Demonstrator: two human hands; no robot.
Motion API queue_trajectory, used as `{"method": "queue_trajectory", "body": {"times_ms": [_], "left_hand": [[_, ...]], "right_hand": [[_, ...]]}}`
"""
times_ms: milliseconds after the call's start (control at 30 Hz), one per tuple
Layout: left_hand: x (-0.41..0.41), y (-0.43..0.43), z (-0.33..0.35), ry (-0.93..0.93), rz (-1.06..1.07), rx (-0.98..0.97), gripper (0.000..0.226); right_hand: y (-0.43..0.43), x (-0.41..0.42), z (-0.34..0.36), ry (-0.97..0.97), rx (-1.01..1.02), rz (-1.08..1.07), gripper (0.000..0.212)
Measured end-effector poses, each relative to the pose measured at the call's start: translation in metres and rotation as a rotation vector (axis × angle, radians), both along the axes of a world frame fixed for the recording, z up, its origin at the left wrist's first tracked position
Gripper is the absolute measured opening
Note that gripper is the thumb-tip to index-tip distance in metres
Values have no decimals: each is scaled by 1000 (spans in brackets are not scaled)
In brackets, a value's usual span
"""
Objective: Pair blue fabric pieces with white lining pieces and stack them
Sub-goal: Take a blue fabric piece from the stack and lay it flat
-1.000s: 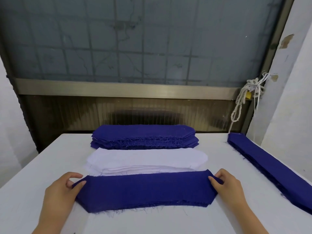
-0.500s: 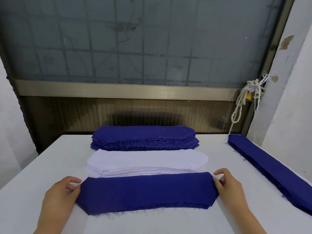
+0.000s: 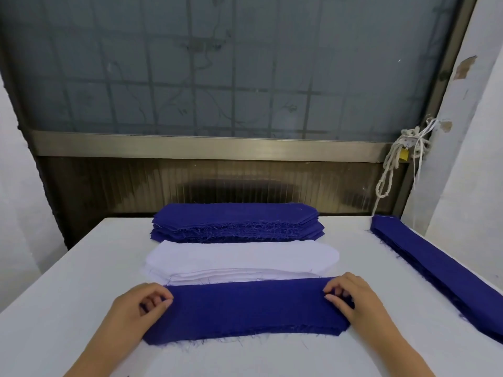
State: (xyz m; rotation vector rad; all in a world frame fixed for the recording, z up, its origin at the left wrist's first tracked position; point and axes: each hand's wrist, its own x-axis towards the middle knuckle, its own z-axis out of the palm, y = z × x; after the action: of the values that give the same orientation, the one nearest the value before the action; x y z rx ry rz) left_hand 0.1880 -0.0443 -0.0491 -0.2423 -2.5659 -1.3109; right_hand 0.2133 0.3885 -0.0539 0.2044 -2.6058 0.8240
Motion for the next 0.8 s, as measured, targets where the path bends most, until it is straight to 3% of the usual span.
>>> {"method": "queue_trajectory", "body": {"times_ms": [233, 367, 500, 600, 800], "left_hand": [[-1, 3, 2, -47, -7, -76, 29], [-7, 7, 7, -136, -16, -208, 15], [-21, 15, 22, -210, -35, -290, 14], [-34, 31, 35, -115, -4, -254, 16], [-81, 74, 52, 97, 49, -186, 21]], "right_hand": [[-1, -1, 0, -69, 91, 47, 21], [-3, -5, 5, -134, 182, 27, 18], [-17, -17, 20, -170, 258, -16, 27], [-37, -34, 35, -123, 244, 3, 28], [-85, -92, 53, 17, 31, 56, 16]]}}
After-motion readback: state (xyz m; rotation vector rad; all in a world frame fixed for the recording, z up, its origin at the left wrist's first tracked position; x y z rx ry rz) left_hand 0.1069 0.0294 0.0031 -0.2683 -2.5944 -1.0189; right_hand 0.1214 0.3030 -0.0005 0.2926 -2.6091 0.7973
